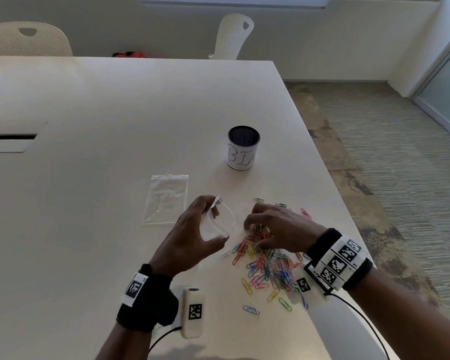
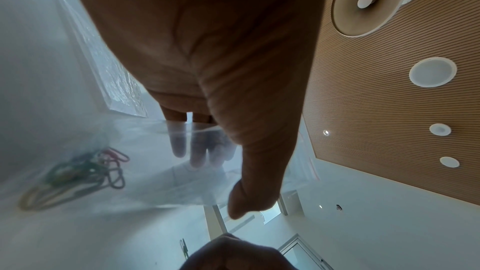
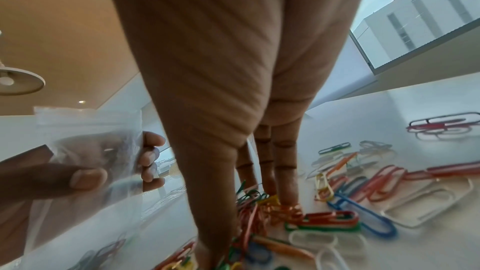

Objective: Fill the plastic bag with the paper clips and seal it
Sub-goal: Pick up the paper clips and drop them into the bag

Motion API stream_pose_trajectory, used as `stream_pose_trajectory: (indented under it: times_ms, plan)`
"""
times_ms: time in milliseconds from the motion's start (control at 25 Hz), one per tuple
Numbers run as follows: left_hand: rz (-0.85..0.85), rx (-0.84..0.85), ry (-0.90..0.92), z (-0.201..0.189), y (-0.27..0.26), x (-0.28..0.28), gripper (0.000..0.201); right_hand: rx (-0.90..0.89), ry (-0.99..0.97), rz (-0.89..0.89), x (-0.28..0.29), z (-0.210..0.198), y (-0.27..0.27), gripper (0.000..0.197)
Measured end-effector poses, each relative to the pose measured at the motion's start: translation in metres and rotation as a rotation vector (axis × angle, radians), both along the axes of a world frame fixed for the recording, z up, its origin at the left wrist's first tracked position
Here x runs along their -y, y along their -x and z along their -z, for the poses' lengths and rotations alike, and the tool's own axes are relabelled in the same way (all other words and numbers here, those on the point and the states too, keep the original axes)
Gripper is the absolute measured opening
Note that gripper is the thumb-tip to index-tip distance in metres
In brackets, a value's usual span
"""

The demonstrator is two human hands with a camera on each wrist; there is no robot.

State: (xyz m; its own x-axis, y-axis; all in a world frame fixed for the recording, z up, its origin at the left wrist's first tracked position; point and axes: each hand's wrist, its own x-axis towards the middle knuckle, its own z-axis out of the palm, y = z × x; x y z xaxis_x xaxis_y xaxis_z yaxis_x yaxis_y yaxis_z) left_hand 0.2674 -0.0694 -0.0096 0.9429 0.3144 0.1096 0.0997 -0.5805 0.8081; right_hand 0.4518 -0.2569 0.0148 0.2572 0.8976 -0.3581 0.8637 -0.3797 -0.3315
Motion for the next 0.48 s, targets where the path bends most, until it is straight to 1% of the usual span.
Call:
stream_pose_trajectory:
  times_ms: [120,200,360,480]
  plan:
    - [-0.002,0.003,-0.004,0.0001,0.0012,0.0001,0.066,0.007,-0.037,0.007,-0.0005,0.004,0.0011,0.023]
    - [-0.005,0.006,-0.005,0.0,0.0019,-0.0007,0.065,0.034,-0.071,0.014,-0.0018,0.0059,0.0032,0.013]
    - [-0.012,0.018,-0.01,0.0002,0.0037,-0.0014,0.062,0.059,-0.153,0.035,-0.0044,0.0064,0.0046,0.008]
    - [-0.016,0.018,-0.008,0.0002,0.0051,-0.0009,0.062,0.023,-0.219,0.089,-0.0025,0.0083,-0.0017,0.005]
